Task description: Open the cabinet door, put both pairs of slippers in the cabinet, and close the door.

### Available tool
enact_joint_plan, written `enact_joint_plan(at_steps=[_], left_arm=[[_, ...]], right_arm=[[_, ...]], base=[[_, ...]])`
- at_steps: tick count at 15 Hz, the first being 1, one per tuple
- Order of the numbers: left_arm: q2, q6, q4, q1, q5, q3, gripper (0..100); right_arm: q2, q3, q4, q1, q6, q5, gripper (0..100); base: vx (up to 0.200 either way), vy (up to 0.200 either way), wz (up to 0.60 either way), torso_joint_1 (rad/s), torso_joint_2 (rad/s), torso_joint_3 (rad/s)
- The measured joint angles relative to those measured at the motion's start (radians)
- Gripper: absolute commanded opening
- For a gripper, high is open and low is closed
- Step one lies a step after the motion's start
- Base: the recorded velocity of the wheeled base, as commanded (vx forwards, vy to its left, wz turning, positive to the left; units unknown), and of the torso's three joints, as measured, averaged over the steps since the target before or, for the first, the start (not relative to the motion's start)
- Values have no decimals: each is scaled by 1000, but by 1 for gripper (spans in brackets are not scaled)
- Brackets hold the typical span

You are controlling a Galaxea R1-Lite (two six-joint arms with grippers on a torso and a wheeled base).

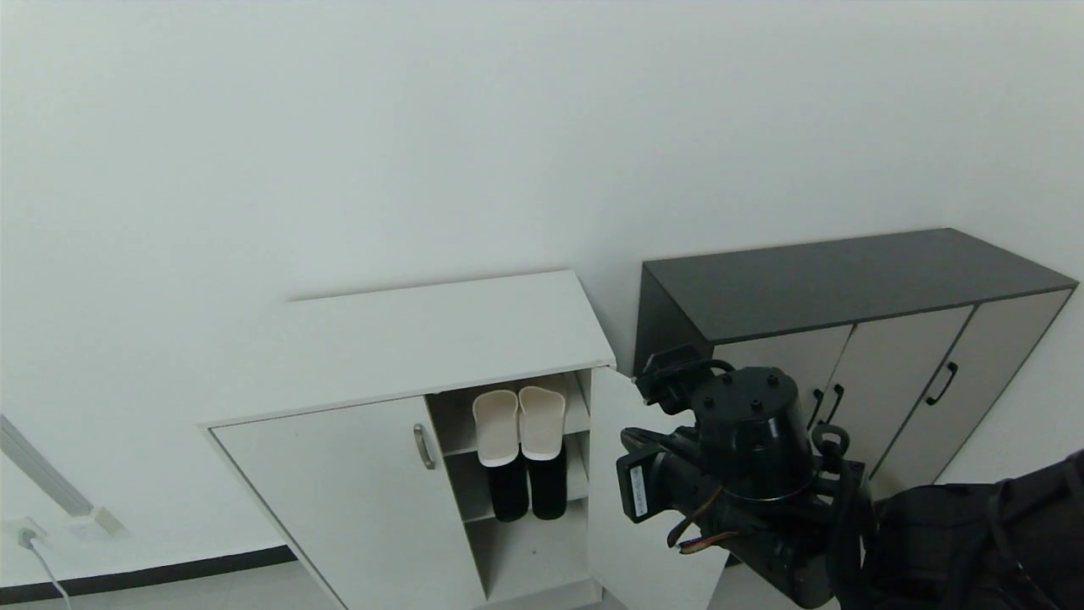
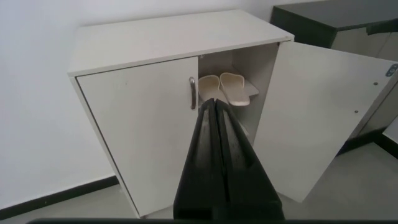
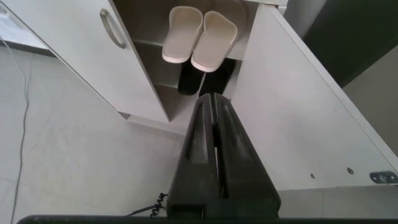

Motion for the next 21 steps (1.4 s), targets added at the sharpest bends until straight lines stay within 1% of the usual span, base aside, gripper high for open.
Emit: enact_joint_plan(at_steps=[5,7,9,11,16,18,21], left_arm=[[0,-3,0,0,2,0,0],[0,-4,-1,-1,7,0,0],[0,-3,-1,0,7,0,0],[0,-3,0,-1,7,0,0],[0,-3,-1,0,7,0,0],[0,-3,-1,0,8,0,0],[0,-3,-1,0,7,0,0]], right_arm=[[1,3,0,-1,0,-1,0],[3,-1,-2,-26,-4,-1,0],[13,-14,-22,-74,-31,-4,0],[32,-38,-40,-143,-45,-12,0],[129,-160,-43,-324,-49,-3,0],[179,-210,-41,-377,-48,17,0],[246,-277,-41,-431,-48,38,0]], base=[[-200,0,0,-3,2,3],[0,0,0,0,0,0],[0,0,0,0,0,0],[0,0,0,0,0,0],[0,0,0,0,0,0],[0,0,0,0,0,0],[0,0,0,0,0,0]])
